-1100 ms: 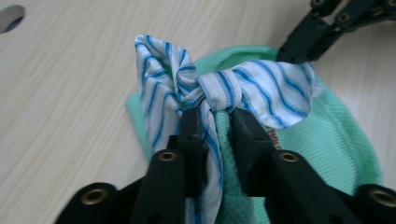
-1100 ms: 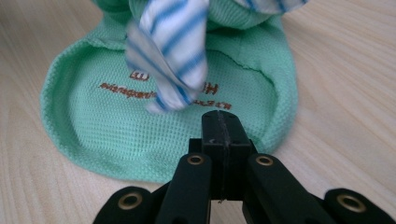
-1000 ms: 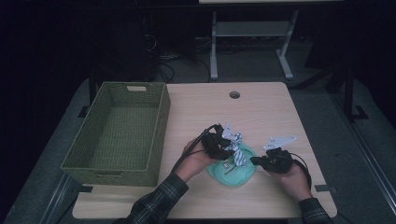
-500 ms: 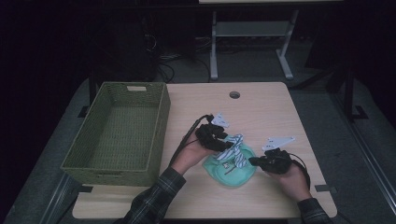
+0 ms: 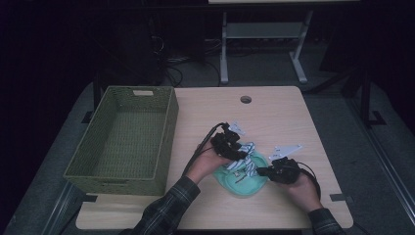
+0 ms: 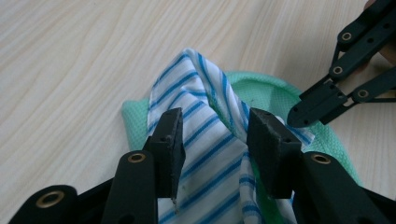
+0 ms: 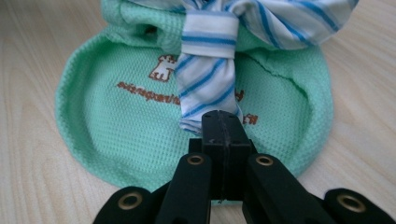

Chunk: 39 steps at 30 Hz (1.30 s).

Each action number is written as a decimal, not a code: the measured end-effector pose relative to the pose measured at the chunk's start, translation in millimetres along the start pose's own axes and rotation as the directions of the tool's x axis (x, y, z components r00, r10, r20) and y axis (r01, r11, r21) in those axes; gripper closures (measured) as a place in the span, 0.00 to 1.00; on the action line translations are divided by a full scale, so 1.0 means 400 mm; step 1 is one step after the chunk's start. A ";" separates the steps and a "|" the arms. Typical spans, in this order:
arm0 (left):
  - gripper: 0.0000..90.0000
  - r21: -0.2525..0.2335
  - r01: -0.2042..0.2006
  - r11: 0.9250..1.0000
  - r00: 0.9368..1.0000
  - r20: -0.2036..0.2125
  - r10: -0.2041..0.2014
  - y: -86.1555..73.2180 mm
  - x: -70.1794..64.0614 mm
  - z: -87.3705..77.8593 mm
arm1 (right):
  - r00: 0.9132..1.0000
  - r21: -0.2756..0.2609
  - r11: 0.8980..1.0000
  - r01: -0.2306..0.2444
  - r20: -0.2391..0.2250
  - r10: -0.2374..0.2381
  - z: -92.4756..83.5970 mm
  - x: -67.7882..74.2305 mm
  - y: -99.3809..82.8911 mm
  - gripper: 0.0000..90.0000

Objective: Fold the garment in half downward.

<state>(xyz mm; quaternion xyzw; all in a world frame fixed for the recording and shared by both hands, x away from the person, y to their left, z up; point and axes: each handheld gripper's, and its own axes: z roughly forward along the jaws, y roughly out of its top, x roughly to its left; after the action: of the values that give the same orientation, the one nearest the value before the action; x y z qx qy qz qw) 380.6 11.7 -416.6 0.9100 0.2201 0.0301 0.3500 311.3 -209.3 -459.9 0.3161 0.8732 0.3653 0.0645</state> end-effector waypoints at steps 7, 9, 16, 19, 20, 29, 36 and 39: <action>0.67 0.044 0.011 0.999 1.000 0.024 -0.012 -0.018 0.007 0.005 | 1.000 0.008 1.000 -0.001 0.001 0.001 0.006 -0.001 -0.002 1.00; 0.72 0.036 0.025 0.999 0.999 0.036 -0.026 -0.018 0.006 0.006 | 1.000 0.011 1.000 0.006 0.004 -0.006 0.008 -0.002 -0.003 1.00; 0.98 0.052 -0.002 0.999 0.998 0.057 -0.001 -0.017 0.003 0.000 | 1.000 0.010 1.000 0.002 0.003 -0.002 0.005 0.000 -0.001 1.00; 0.99 0.027 -0.012 1.000 0.999 0.040 0.011 -0.011 0.001 -0.020 | 1.000 -0.010 1.000 0.008 -0.006 -0.008 0.002 0.002 0.003 1.00; 0.99 0.010 -0.007 1.000 0.999 0.041 0.006 -0.007 -0.001 -0.030 | 1.000 -0.015 1.000 0.010 -0.008 -0.011 0.001 0.003 0.006 1.00; 0.99 -0.061 -0.041 0.997 0.998 0.045 0.044 0.016 -0.015 -0.097 | 1.000 -0.043 0.999 0.015 -0.018 -0.016 0.033 0.012 0.054 1.00; 0.99 -0.063 -0.030 0.998 0.997 0.070 0.034 0.006 -0.030 -0.097 | 1.000 -0.087 0.996 -0.016 -0.012 0.015 0.058 -0.003 0.073 1.00; 0.98 -0.052 -0.033 0.998 0.996 0.081 0.037 -0.002 -0.038 -0.086 | 1.000 -0.067 0.997 -0.025 -0.014 0.025 0.067 -0.009 0.060 1.00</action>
<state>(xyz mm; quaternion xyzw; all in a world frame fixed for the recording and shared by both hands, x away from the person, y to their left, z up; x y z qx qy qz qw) 359.2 27.4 -389.8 0.9050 0.1887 0.0048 0.3812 335.6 -182.7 -463.3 0.3223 0.8568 0.3972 0.0648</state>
